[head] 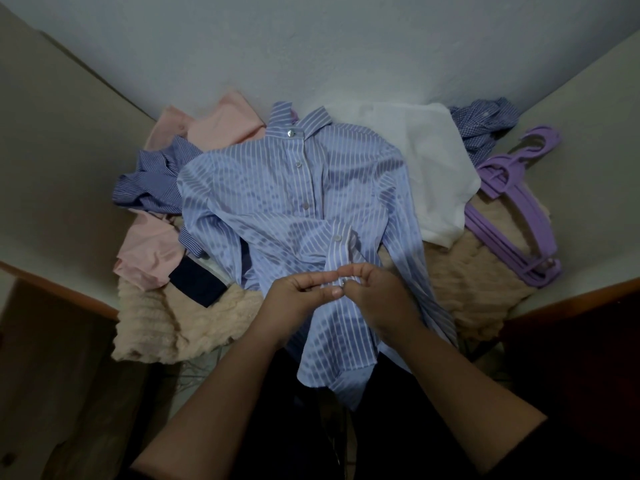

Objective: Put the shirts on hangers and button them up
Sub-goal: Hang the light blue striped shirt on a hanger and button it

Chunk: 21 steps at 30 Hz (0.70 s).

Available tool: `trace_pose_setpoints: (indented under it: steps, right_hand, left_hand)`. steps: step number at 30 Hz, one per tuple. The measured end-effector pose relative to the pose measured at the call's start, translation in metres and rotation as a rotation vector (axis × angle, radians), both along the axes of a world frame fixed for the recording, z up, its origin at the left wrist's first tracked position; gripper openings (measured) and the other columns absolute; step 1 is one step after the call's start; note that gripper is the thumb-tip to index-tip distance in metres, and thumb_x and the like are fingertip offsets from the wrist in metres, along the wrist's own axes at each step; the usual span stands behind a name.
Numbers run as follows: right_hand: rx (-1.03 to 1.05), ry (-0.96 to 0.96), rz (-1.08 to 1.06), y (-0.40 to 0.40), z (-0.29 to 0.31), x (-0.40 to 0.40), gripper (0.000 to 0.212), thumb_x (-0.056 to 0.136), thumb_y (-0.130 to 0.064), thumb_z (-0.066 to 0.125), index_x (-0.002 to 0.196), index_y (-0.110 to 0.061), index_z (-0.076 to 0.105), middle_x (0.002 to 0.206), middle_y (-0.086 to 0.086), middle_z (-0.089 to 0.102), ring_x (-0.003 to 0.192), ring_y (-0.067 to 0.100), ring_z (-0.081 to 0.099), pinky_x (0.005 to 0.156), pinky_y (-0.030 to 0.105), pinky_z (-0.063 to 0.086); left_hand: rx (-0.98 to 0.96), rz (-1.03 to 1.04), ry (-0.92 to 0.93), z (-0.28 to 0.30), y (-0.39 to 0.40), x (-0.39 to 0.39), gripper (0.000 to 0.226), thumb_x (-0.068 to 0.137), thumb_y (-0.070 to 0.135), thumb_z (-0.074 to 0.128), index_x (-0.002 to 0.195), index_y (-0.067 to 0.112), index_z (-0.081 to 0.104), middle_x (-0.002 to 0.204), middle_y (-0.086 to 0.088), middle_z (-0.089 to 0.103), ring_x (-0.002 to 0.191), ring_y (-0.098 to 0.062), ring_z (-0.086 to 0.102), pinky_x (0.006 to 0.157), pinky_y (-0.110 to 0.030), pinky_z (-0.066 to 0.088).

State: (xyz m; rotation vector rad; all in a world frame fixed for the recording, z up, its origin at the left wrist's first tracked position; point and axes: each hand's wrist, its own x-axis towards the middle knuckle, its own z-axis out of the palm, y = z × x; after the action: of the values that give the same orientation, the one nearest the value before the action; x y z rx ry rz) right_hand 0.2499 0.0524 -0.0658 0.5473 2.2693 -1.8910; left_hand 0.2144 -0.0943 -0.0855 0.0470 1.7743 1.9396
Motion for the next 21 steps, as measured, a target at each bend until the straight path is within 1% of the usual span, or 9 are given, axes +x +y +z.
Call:
trace_pose_setpoints:
  steps: [1, 2, 4, 6, 8, 13, 16, 18, 21]
  right_hand:
    - [-0.014, 0.000, 0.002, 0.000, 0.001, 0.000, 0.015, 0.089, -0.002, 0.052, 0.091, -0.014, 0.060, 0.059, 0.000, 0.060, 0.040, 0.006, 0.050, 0.044, 0.017, 0.043]
    - [-0.037, 0.001, 0.001, -0.001, 0.002, -0.001, 0.016, 0.090, -0.003, 0.053, 0.088, -0.017, 0.060, 0.071, 0.009, 0.065, 0.050, 0.018, 0.058, 0.053, 0.025, 0.051]
    - [-0.072, 0.006, -0.006, -0.001, -0.002, -0.002, 0.018, 0.090, -0.005, 0.055, 0.085, -0.022, 0.060, 0.092, 0.020, 0.067, 0.081, 0.037, 0.062, 0.077, 0.042, 0.054]
    - [-0.095, 0.002, -0.005, -0.001, -0.007, -0.004, 0.017, 0.089, -0.007, 0.059, 0.084, -0.023, 0.061, 0.097, 0.020, 0.067, 0.096, 0.041, 0.062, 0.087, 0.048, 0.052]
    - [-0.108, -0.017, -0.013, -0.001, -0.013, -0.005, 0.016, 0.089, -0.007, 0.060, 0.084, -0.023, 0.062, 0.101, 0.024, 0.066, 0.101, 0.046, 0.059, 0.089, 0.055, 0.050]
    - [-0.190, -0.019, -0.036, 0.000, -0.022, -0.006, 0.017, 0.088, -0.004, 0.060, 0.085, -0.020, 0.063, 0.103, 0.018, 0.067, 0.100, 0.038, 0.063, 0.091, 0.054, 0.050]
    - [-0.235, -0.022, -0.010, 0.000, -0.027, -0.005, 0.018, 0.088, -0.001, 0.059, 0.086, -0.018, 0.062, 0.099, 0.014, 0.066, 0.098, 0.033, 0.063, 0.090, 0.046, 0.051]
    - [-0.206, -0.053, 0.041, 0.001, -0.030, -0.004, 0.018, 0.087, -0.001, 0.061, 0.087, -0.019, 0.061, 0.096, 0.010, 0.065, 0.093, 0.027, 0.063, 0.087, 0.040, 0.052]
    - [-0.176, -0.092, 0.061, 0.005, -0.032, -0.006, 0.021, 0.085, -0.003, 0.065, 0.092, -0.024, 0.064, 0.108, 0.010, 0.066, 0.100, 0.025, 0.064, 0.091, 0.043, 0.052]
  left_hand:
    - [0.003, -0.002, 0.001, -0.001, 0.000, 0.000, 0.029, 0.061, 0.019, 0.078, 0.089, 0.017, 0.075, 0.094, -0.009, 0.075, 0.096, -0.021, 0.070, 0.084, -0.028, 0.052]
    - [0.010, -0.005, -0.005, -0.001, 0.000, 0.000, 0.029, 0.061, 0.018, 0.077, 0.091, 0.016, 0.075, 0.095, -0.008, 0.074, 0.096, -0.021, 0.069, 0.085, -0.029, 0.052]
    - [0.034, -0.008, -0.020, -0.003, 0.000, -0.001, 0.037, 0.063, 0.020, 0.078, 0.097, 0.009, 0.074, 0.100, -0.012, 0.073, 0.101, -0.025, 0.068, 0.091, -0.036, 0.051]
    - [0.050, 0.007, -0.040, -0.005, -0.001, -0.001, 0.044, 0.062, 0.025, 0.080, 0.101, 0.005, 0.073, 0.104, -0.016, 0.072, 0.105, -0.028, 0.067, 0.098, -0.043, 0.048]
    - [0.058, 0.015, -0.059, -0.008, -0.002, -0.001, 0.041, 0.064, 0.027, 0.079, 0.099, 0.006, 0.074, 0.106, -0.017, 0.071, 0.107, -0.029, 0.066, 0.101, -0.047, 0.045]
    - [0.136, 0.013, -0.156, -0.009, -0.001, 0.000, 0.027, 0.073, 0.016, 0.071, 0.097, 0.005, 0.074, 0.105, -0.018, 0.071, 0.106, -0.031, 0.065, 0.097, -0.044, 0.048]
    - [0.107, 0.046, -0.180, -0.012, -0.002, 0.000, 0.015, 0.079, 0.005, 0.066, 0.092, 0.008, 0.073, 0.098, -0.013, 0.073, 0.099, -0.026, 0.068, 0.091, -0.035, 0.053]
    - [0.018, 0.047, -0.160, -0.019, -0.005, -0.001, 0.017, 0.082, 0.001, 0.067, 0.094, 0.011, 0.073, 0.095, -0.012, 0.073, 0.097, -0.026, 0.067, 0.090, -0.036, 0.052]
    - [-0.062, 0.057, -0.141, -0.024, -0.009, -0.003, 0.025, 0.081, 0.001, 0.070, 0.099, 0.017, 0.073, 0.089, -0.016, 0.065, 0.085, -0.026, 0.065, 0.080, -0.033, 0.055]
